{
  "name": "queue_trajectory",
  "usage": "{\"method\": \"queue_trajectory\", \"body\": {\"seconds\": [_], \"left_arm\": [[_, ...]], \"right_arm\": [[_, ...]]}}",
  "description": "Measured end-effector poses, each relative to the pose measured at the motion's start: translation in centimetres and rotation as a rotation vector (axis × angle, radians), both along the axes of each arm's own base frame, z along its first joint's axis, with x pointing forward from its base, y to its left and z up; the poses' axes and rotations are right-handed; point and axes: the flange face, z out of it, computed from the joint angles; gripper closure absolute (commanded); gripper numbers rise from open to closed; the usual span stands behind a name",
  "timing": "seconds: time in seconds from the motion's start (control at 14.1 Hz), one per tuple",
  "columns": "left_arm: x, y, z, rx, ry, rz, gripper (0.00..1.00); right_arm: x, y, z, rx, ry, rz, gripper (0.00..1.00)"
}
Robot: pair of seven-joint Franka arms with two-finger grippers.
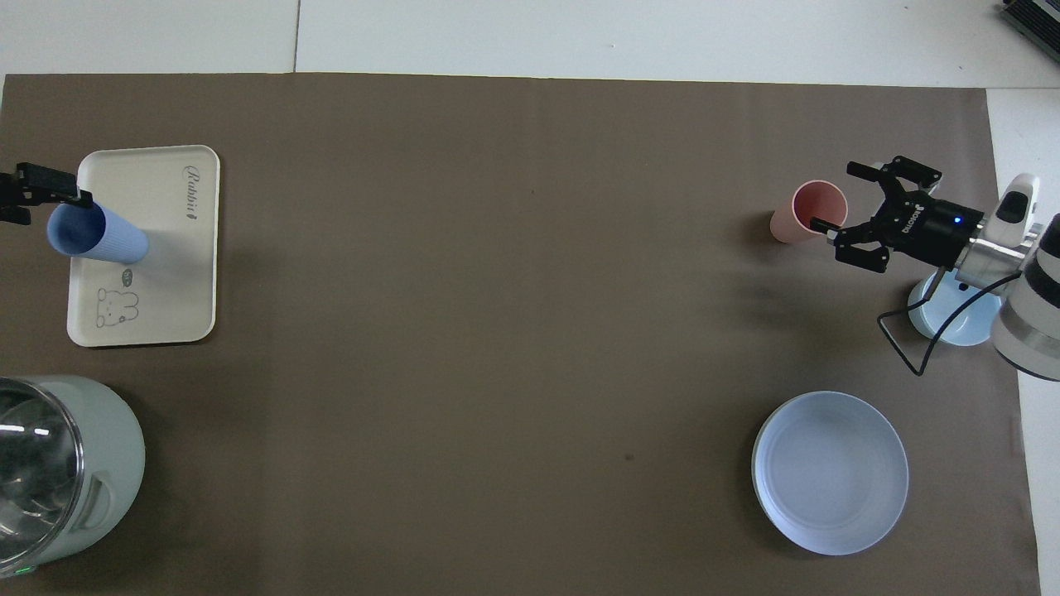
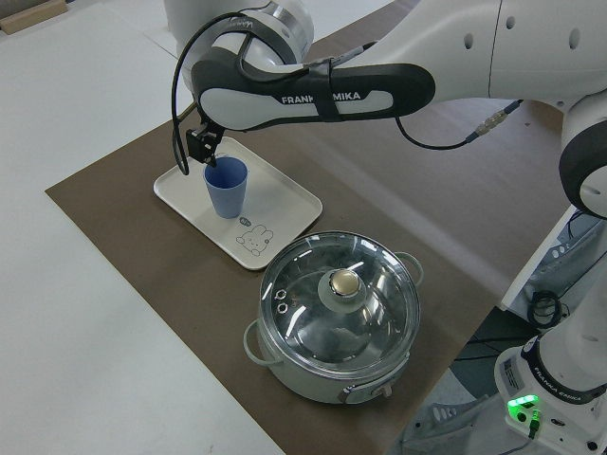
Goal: Place cup on tray
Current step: 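Open the left gripper on the blue cup while the right gripper retracts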
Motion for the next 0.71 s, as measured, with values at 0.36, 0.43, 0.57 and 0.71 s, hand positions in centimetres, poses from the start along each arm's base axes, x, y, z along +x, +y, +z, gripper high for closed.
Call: {"method": "queue_trajectory", "body": {"seconds": [0.36,0.43,0.57,0.71], "left_arm": [[0.0,-9.6,6.0,0.071,0.08,-0.061,0.0],[-0.5,-10.9,7.6,0.079,0.068,-0.065,0.0],[-2.2,-13.1,11.1,0.095,0.042,-0.076,0.0],[-4.6,-14.4,13.1,0.104,0.038,-0.089,0.0]], "right_arm": [[-1.1,0.3,8.9,-0.216,0.184,-0.042,0.0],[-1.3,0.9,10.5,-0.262,0.228,-0.073,0.0],[-2.2,2.9,13.6,-0.316,0.335,-0.158,0.0],[-3.0,4.1,16.3,-0.335,0.441,-0.27,0.0]]}}
